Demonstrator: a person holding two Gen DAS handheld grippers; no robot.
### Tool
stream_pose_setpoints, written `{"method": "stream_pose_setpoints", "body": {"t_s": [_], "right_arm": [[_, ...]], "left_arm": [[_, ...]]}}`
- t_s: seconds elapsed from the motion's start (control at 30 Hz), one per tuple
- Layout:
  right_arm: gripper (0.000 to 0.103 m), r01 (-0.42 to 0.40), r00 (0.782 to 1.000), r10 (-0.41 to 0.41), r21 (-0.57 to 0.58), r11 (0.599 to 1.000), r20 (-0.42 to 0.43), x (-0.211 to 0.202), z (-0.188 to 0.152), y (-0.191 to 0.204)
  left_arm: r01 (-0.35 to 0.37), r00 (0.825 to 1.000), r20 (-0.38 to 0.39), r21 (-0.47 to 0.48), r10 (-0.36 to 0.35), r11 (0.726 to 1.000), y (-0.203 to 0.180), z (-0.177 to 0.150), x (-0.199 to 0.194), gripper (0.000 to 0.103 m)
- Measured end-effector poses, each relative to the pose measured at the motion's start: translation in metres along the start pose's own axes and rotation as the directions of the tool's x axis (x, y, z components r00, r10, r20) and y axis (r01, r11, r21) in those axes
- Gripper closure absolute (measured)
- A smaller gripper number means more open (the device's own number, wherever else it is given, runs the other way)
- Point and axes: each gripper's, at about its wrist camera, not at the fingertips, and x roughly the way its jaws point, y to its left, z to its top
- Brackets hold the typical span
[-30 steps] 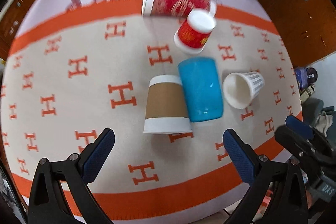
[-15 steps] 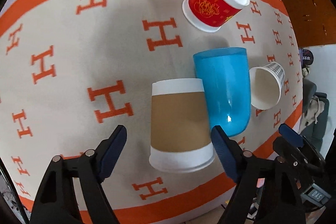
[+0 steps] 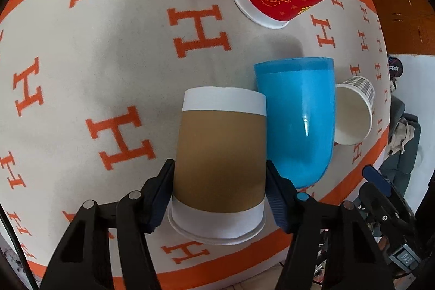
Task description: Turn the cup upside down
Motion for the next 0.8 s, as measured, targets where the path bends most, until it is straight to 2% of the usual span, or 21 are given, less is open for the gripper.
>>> {"method": "stream_pose_setpoints", "body": {"t_s": [0.1, 0.33, 0.6, 0.8], "right_arm": [[0.024, 0.002, 1.000, -0.002, 0.006, 1.000, 0.003, -0.003, -0.001, -0.002], [0.024, -0.004, 1.000, 0.004, -0.001, 1.000, 0.011, -0.011, -0.006, -0.003], [0.024, -0.005, 1.000, 0.006, -0.027, 1.000, 0.024, -0.033, -0.015, -0.013], [0.024, 0.006, 1.000, -0.006, -0.029, 1.000, 0.013, -0.044, -0.026, -0.041]], "left_arm": [[-0.016, 1.000, 0.018, 0.010, 0.016, 1.000, -0.005, -0.003, -0.005, 0.042], [0.000, 0.998, 0.067, 0.012, -0.001, 1.000, -0.015, -0.031, -0.021, 0.043], [0.009, 0.994, 0.111, -0.038, -0.005, 0.999, -0.044, -0.095, -0.008, 0.042], [0.063, 0.987, 0.155, -0.111, -0.045, 0.992, -0.069, -0.130, 0.012, 0.042]]}}
